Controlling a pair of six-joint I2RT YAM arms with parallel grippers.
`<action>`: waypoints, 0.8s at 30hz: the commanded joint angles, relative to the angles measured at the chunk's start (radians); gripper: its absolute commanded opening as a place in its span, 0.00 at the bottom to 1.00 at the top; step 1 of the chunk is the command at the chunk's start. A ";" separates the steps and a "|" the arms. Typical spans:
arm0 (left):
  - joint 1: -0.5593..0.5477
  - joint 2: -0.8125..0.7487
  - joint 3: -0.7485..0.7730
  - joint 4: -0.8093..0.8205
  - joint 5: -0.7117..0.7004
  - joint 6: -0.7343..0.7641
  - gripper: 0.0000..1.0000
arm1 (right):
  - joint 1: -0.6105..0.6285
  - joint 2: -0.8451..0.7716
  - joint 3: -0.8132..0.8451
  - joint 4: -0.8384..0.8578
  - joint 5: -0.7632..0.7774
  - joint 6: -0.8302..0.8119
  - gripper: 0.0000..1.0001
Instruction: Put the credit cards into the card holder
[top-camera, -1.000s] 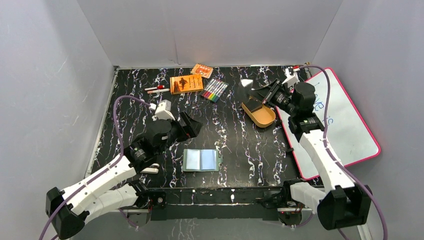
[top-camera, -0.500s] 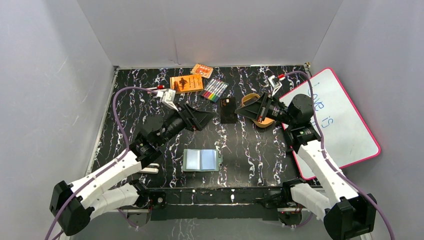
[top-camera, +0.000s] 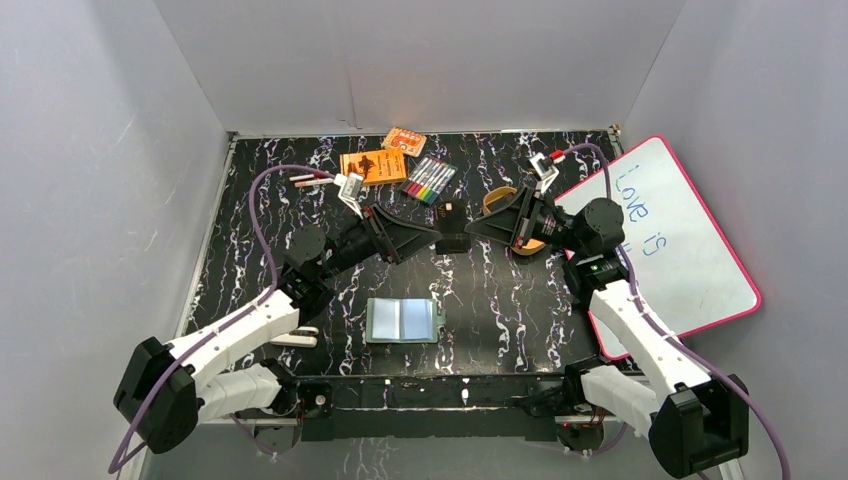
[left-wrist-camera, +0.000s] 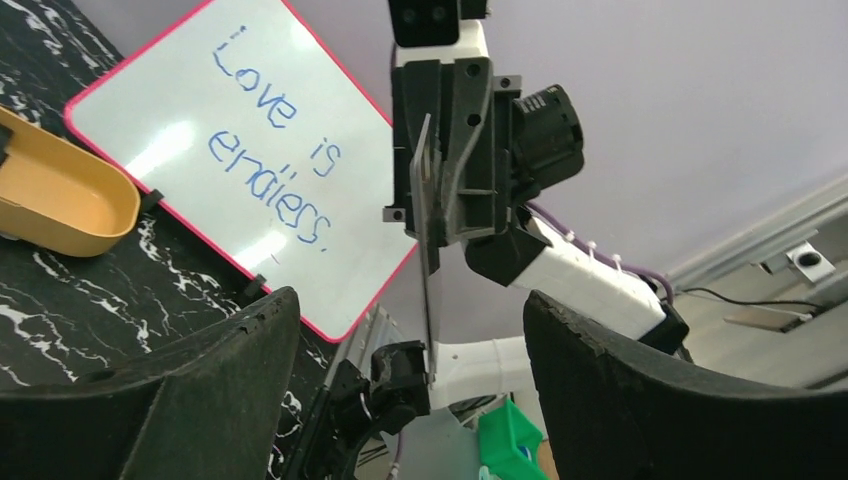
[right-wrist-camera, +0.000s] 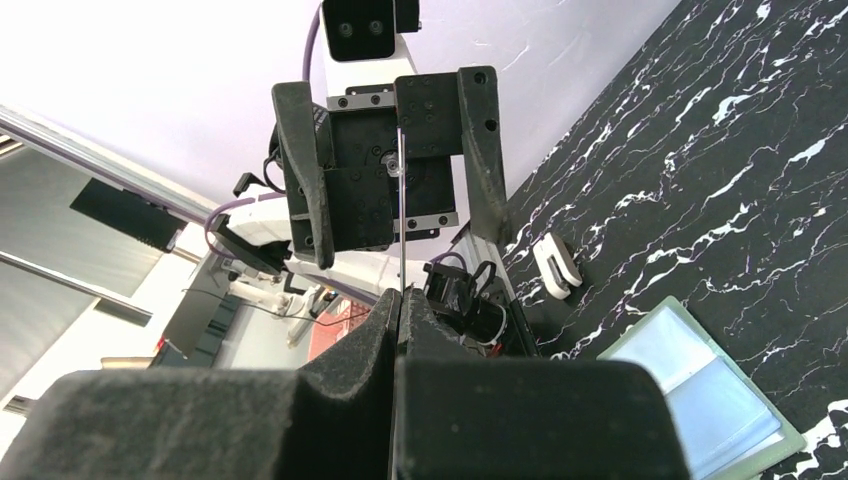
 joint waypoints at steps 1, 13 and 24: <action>0.007 0.004 0.008 0.138 0.115 -0.040 0.75 | 0.006 0.002 -0.017 0.169 -0.015 0.074 0.00; 0.007 0.038 0.009 0.190 0.172 -0.055 0.36 | 0.015 0.018 -0.019 0.209 -0.013 0.105 0.00; 0.008 0.047 0.005 0.191 0.177 -0.049 0.00 | 0.039 0.003 0.031 0.004 -0.003 -0.009 0.07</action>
